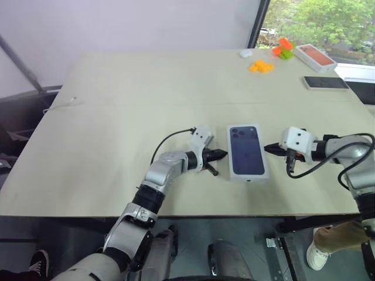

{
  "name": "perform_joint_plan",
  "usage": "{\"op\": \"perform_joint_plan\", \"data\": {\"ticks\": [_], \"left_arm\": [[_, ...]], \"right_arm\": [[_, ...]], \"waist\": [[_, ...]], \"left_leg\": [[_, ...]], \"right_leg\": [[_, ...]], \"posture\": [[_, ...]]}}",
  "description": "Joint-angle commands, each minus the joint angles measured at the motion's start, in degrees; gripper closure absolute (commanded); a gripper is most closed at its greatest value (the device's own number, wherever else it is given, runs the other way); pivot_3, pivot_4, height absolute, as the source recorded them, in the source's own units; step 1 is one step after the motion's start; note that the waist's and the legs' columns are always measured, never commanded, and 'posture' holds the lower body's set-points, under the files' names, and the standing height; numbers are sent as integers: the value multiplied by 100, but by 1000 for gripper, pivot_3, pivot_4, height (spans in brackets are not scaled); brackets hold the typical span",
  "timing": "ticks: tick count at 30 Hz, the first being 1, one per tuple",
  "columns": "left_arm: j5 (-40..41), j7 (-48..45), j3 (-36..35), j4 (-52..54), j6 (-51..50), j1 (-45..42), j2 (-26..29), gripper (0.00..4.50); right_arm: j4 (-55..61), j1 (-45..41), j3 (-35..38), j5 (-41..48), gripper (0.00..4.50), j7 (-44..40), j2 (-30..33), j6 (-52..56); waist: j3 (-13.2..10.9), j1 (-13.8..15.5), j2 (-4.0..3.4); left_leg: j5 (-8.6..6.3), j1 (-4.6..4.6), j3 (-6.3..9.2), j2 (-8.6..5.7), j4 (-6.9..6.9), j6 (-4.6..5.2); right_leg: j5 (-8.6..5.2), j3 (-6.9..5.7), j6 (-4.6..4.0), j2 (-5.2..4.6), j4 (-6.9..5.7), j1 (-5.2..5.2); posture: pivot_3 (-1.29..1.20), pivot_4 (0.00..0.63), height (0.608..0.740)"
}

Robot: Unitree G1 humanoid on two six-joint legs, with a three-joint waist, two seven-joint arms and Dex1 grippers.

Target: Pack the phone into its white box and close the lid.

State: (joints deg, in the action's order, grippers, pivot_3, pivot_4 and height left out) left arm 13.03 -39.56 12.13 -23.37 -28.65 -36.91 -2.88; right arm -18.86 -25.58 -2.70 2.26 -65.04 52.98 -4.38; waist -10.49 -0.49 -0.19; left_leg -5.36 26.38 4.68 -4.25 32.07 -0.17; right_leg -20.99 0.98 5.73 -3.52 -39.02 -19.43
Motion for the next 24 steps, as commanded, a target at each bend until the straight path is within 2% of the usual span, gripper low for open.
{"op": "perform_joint_plan", "data": {"ticks": [1,3,4,24], "left_arm": [[415,-43,-208,484,-182,-267,-283,4500],[-91,-52,218,522,158,-267,-132,4500],[-91,-70,243,512,93,-250,-148,4500],[-20,59,-11,256,31,-146,-77,4500]], "right_arm": [[56,-84,64,-8,4357,14,36,-158],[38,-100,77,-13,4357,27,23,-136],[32,-106,73,-32,4357,28,20,-144],[94,-91,-29,-199,4357,46,3,-247]], "waist": [[-1,-1,1],[-1,-1,1],[-1,0,1],[-1,-20,1]], "left_leg": [[0,0,0,0,0,0],[0,2,0,0,1,0],[0,2,0,0,1,0],[0,1,0,0,-3,0]], "right_leg": [[0,0,0,0,0,0],[0,0,0,0,0,-2],[0,0,0,0,0,-2],[0,0,1,1,1,-2]], "posture": [[0,150,740],[0,150,740],[0,150,740],[0,150,740]]}}
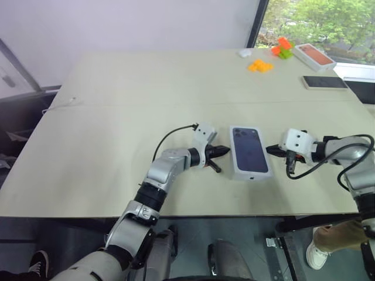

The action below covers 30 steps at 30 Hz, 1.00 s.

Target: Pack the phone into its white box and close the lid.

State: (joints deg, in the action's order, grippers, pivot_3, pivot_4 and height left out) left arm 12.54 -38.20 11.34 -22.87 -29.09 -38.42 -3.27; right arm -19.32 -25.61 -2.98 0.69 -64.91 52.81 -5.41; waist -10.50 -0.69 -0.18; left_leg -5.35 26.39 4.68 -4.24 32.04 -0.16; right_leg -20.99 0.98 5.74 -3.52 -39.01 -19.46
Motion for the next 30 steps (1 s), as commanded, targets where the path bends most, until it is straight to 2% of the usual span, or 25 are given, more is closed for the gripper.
{"op": "perform_joint_plan", "data": {"ticks": [1,11,16,21,25,30], "left_arm": [[31,-98,100,242,51,31,-45,4500],[56,-64,81,341,23,193,2,4500],[260,-29,-164,600,-202,41,97,4500],[503,-22,-333,1064,-524,-156,157,4500],[739,101,-486,1217,-755,-343,-25,4500],[751,125,-243,1048,-743,-327,-376,4500]], "right_arm": [[108,-79,-20,-90,4357,32,49,-198],[124,-19,-9,-169,4357,41,56,-298],[-278,-396,109,-227,4357,-5,275,-431],[-199,-737,204,17,4357,-358,526,-274],[419,-857,530,973,4357,-621,276,756],[1587,19,582,1678,4357,-836,216,1851]], "waist": [[0,1,0],[0,6,0],[0,2,-1],[-1,5,-1],[-2,10,2],[-3,65,5]], "left_leg": [[0,0,0,0,0,0],[0,0,0,0,2,0],[0,0,0,0,2,0],[0,0,0,0,0,-1],[0,1,0,0,0,0],[-3,5,5,0,2,4]], "right_leg": [[0,0,0,0,0,0],[0,0,0,0,0,1],[0,0,0,0,0,1],[0,0,0,0,0,0],[-1,0,1,0,2,1],[-2,-6,3,-1,8,5]], "posture": [[0,150,740],[0,150,740],[0,150,740],[0,150,740],[0,150,740],[0,150,740]]}}
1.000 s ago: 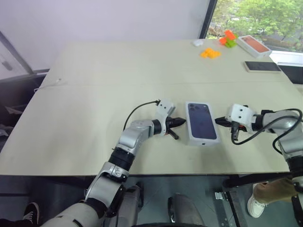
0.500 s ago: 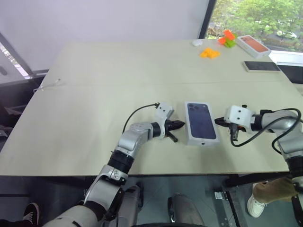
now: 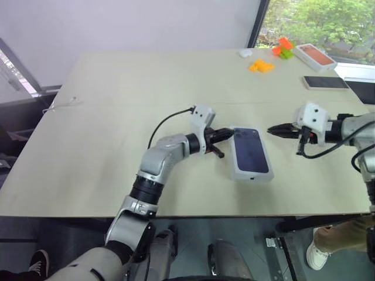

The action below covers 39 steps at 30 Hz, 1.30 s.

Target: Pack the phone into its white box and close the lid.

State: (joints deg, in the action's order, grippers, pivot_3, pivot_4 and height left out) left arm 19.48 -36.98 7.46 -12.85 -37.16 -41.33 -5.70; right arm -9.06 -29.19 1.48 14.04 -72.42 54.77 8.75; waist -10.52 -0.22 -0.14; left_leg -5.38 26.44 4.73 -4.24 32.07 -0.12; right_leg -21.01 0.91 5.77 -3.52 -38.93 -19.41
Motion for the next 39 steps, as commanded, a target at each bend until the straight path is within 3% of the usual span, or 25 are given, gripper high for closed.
{"op": "perform_joint_plan", "data": {"ticks": [1,8,15,26,34,39], "left_arm": [[35,-15,204,-6,70,-10,-166,4500],[-592,-142,894,-790,251,89,91,4500],[-633,-231,881,-819,216,112,312,4500],[-395,432,-25,-1372,680,-525,-110,4500],[-1139,461,541,-2155,1161,-539,-93,4500],[-926,472,187,-1998,1217,-601,-94,4500]], "right_arm": [[696,530,121,333,4357,-39,13,478],[714,1328,-229,-382,4357,350,-6,8],[717,1316,-178,-339,4357,375,-2,-43],[-363,110,-189,-765,4357,1257,-602,-613],[-1040,-8,-812,-1899,4357,1926,-665,-909],[-789,-36,-640,-1533,4357,1784,-830,-729]], "waist": [[0,39,0],[3,67,-4],[5,69,-4],[1,62,1],[3,83,-1],[3,75,-1]], "left_leg": [[-1,1,0,0,0,1],[-6,-2,-5,-1,2,-5],[-9,-6,-3,0,3,-9],[-3,0,-3,0,2,-1],[-1,1,-6,-7,-7,2],[-9,-11,-1,-7,2,-12]], "right_leg": [[0,0,0,0,3,1],[0,4,-2,-2,4,0],[0,3,-3,-2,5,6],[0,2,-1,-1,5,-3],[-3,-1,6,-2,6,-5],[-1,-1,4,-2,5,11]], "posture": [[0,150,740],[0,150,740],[0,150,740],[0,150,740],[0,150,740],[0,150,740]]}}
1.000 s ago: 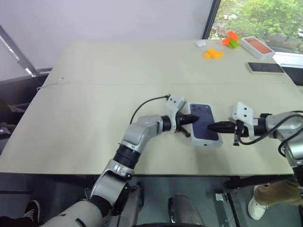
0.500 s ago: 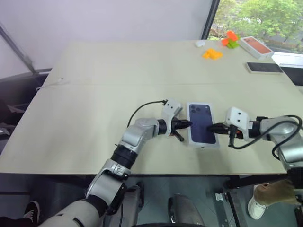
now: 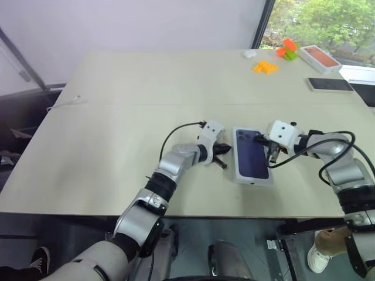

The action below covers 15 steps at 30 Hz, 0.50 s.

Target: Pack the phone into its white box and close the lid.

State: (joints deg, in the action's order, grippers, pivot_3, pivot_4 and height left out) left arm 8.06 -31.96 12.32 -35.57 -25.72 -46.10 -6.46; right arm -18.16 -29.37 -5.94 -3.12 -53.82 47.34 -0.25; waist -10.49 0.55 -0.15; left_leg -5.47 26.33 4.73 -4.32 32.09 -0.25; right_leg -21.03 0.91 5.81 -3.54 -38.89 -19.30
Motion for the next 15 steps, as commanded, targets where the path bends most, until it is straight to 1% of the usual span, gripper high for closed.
{"op": "perform_joint_plan", "data": {"ticks": [1,4,7,9,10,11,12,13,15], "left_arm": [[286,-17,-430,354,98,-163,22,4500],[369,-67,-657,704,115,-147,285,4500],[612,-212,-929,1331,-166,17,700,4500],[835,-316,-1103,1866,-552,209,1045,4500],[932,-406,-1166,2172,-717,333,1242,4500],[1064,-503,-1226,2458,-898,457,1419,4242],[1122,-674,-1285,2901,-908,684,1743,3961],[1167,-777,-1319,3209,-914,843,1965,3640],[1335,-832,-1502,3698,-1136,1111,2370,2653]], "right_arm": [[193,-77,192,341,4357,-97,-158,223],[372,-269,431,782,4357,-147,-368,542],[593,-371,559,1195,4357,-373,-464,862],[648,-443,615,1454,4357,-578,-456,1086],[682,-477,648,1636,4136,-738,-437,1274],[702,-503,672,1739,3839,-843,-421,1345],[804,-566,763,2028,3564,-1040,-411,1572],[872,-610,829,2218,3078,-1163,-405,1708],[815,-699,897,2254,2026,-1262,-362,1537]], "waist": [[0,-5,1],[-1,-81,1],[-2,-148,1],[-1,-157,0],[-1,-159,0],[-1,-156,0],[-1,-161,0],[-2,-159,-1],[-2,-147,-2]], "left_leg": [[0,1,1,0,1,0],[1,4,1,0,-3,1],[9,10,1,1,-12,11],[10,9,1,2,-12,10],[11,9,1,3,-14,8],[11,8,1,5,-14,8],[11,8,2,6,-17,8],[11,8,3,7,-21,8],[11,9,3,8,-22,8]], "right_leg": [[0,0,0,0,0,-1],[0,1,1,0,-1,-9],[0,1,2,1,-9,-20],[-1,1,2,4,-10,-25],[-1,1,2,6,-10,-26],[-1,1,1,7,-10,-27],[-1,2,1,8,-10,-24],[-1,4,1,9,-11,-25],[-1,6,0,8,-11,-23]], "posture": [[0,150,740],[0,150,740],[0,150,740],[0,150,740],[0,150,740],[0,150,740],[0,150,740],[0,150,740],[0,150,740]]}}
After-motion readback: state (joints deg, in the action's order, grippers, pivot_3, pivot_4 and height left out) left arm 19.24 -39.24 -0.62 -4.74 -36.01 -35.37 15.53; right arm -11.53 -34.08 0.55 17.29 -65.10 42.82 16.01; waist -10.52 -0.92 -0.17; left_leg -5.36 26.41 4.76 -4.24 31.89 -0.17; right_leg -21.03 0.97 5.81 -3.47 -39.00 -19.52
